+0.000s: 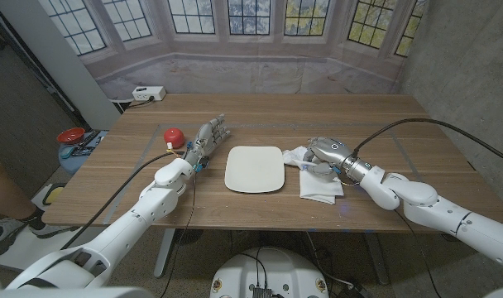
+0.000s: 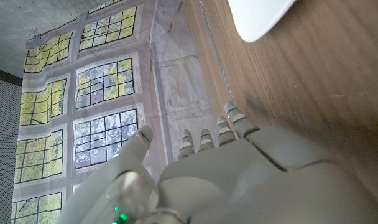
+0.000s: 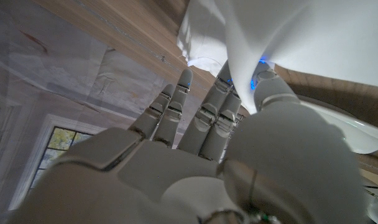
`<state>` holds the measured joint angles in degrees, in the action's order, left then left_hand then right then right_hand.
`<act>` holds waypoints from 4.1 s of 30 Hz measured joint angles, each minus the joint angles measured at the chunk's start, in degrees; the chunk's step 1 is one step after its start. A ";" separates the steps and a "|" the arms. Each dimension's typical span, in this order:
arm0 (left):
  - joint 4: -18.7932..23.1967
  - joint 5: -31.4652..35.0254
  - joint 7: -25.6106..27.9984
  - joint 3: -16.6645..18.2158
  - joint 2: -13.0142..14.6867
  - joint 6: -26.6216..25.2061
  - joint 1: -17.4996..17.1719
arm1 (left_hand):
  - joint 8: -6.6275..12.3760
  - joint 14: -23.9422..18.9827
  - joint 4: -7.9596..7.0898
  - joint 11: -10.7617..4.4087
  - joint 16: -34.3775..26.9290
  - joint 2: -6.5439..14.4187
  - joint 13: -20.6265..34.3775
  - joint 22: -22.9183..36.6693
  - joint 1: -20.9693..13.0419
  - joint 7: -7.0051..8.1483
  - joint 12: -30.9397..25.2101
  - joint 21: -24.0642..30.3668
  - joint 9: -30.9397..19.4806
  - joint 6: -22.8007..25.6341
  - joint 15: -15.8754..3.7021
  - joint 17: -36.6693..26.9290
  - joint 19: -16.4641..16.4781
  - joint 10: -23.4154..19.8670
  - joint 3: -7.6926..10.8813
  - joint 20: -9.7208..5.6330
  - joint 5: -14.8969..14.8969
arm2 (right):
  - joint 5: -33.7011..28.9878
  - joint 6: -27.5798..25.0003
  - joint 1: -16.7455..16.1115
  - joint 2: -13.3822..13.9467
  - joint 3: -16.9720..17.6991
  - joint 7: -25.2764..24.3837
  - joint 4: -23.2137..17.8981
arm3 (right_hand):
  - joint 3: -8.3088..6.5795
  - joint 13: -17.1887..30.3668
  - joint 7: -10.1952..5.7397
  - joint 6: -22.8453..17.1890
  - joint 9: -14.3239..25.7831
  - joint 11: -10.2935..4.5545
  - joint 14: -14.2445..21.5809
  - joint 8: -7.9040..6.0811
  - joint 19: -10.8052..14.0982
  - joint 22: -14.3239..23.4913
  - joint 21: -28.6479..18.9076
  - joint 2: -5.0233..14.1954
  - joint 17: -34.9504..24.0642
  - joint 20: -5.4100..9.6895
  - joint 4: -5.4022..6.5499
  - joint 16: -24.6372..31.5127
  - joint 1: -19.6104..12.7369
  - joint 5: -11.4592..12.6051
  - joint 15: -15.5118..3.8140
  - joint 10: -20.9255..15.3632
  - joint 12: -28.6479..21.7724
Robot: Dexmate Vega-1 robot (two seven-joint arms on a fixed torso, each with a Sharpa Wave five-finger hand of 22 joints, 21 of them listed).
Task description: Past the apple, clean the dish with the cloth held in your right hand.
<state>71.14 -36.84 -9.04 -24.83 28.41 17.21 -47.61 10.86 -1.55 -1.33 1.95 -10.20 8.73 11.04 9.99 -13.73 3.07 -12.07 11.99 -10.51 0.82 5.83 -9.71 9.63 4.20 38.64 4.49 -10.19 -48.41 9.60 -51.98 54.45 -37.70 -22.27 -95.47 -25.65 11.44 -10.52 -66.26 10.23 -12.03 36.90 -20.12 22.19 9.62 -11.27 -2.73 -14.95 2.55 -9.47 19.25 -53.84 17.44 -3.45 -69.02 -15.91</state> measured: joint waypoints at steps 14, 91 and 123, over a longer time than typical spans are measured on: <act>-1.21 -0.21 -0.77 0.02 -0.20 0.12 0.58 | 0.00 0.01 0.16 0.00 0.00 0.00 0.00 0.00 0.00 0.15 0.00 0.00 0.00 0.15 0.00 0.00 0.00 0.00 0.16 0.00 0.00 | -0.02 0.53 -0.37 0.47 0.34 -2.23 -0.90 | 1.01 0.17 0.60 -0.59 0.00 0.02 1.40 0.34 0.51 0.00 0.26 0.34 -0.37 0.11 0.08 0.47 -1.84 -0.22 -0.12 -1.98 -0.21; -5.41 -1.21 -4.89 0.85 -0.38 3.13 1.99 | 0.00 0.01 0.39 0.31 0.00 0.00 0.00 0.00 0.00 0.50 0.00 -0.34 0.00 1.54 0.00 0.00 -0.01 -0.31 0.40 0.01 0.00 | 8.29 5.12 -3.63 0.36 9.60 4.87 -12.85 | 2.11 0.14 0.88 -0.87 0.05 0.03 1.72 2.71 0.50 0.00 0.46 -0.14 0.32 0.10 1.18 -1.47 -3.02 0.19 -0.24 -2.58 0.27; -1.11 -0.34 -2.44 1.69 1.55 4.09 -1.03 | 0.00 0.01 0.78 0.30 0.00 0.00 0.00 0.00 0.00 0.51 0.00 -0.33 0.00 1.54 0.00 -0.04 -0.01 -0.30 0.47 0.01 0.00 | 11.09 12.78 2.61 -8.26 5.22 6.09 -6.26 | 3.14 0.14 0.87 -0.87 0.02 0.03 1.29 3.40 0.05 0.00 0.46 0.17 0.17 0.10 1.26 -1.50 -2.70 0.19 -0.22 -2.58 0.90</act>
<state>70.03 -37.18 -11.48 -23.15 29.96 21.30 -48.64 10.86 -1.54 -0.55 2.26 -10.20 8.73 11.04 10.00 -13.73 3.58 -12.07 11.66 -10.51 2.35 5.83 -9.75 9.62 3.89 39.11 4.50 -10.19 -37.32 22.38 -49.37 46.19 -32.48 -16.18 -101.74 -22.51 11.59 -9.65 -67.14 10.25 -12.00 38.19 -16.72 22.24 9.62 -10.81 -2.56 -14.78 2.65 -8.22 17.75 -56.53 17.63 -3.66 -71.61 -15.02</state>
